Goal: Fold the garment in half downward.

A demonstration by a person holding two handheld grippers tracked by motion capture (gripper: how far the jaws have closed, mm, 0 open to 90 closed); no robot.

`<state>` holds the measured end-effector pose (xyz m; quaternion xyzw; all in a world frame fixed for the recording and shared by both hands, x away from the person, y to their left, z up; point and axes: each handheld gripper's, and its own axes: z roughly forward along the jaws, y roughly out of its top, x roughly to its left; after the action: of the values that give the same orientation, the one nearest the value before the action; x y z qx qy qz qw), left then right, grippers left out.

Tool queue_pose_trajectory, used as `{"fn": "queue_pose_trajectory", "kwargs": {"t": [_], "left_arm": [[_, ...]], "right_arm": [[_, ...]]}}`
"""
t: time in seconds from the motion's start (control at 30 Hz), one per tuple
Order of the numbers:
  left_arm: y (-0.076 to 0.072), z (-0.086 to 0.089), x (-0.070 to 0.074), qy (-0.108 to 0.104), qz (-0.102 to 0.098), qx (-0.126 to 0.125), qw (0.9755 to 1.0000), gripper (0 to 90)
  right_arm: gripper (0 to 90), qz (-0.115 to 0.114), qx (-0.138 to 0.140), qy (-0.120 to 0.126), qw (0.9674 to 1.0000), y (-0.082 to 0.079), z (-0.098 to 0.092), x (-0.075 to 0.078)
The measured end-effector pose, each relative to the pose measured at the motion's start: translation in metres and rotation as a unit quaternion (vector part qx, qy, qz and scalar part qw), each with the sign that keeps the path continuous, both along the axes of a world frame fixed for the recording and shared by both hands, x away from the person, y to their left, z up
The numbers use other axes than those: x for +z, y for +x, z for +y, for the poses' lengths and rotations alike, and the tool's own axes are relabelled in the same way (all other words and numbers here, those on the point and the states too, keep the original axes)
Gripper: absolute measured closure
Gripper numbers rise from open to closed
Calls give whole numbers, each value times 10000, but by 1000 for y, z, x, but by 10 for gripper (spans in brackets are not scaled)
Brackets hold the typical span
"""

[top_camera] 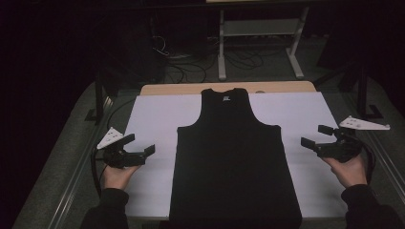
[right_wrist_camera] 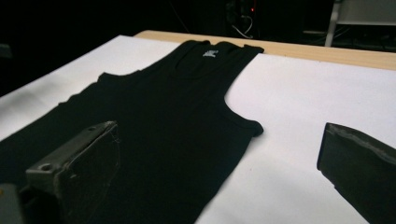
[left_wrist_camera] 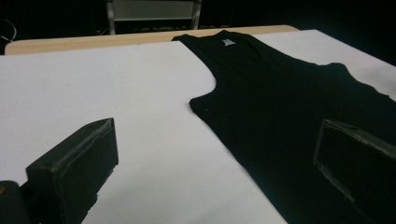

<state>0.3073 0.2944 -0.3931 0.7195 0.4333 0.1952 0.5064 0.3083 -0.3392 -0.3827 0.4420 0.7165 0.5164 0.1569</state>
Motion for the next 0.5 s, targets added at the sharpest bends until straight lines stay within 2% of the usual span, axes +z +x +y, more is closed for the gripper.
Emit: {"fn": "queue_pose_trajectory", "kwargs": {"t": [0.1, 0.37, 0.5], "left_arm": [[4, -2, 3, 33, 6, -28, 10000, 0], [10, -6, 7, 149, 70, -133, 9998, 0], [15, -9, 9, 141, 107, -171, 9997, 0]], "right_arm": [[0, 56, 53, -96, 9999, 4, 2, 1], [0, 13, 136, -260, 9996, 12, 3, 10], [0, -5, 181, -316, 9993, 17, 5, 16]]}}
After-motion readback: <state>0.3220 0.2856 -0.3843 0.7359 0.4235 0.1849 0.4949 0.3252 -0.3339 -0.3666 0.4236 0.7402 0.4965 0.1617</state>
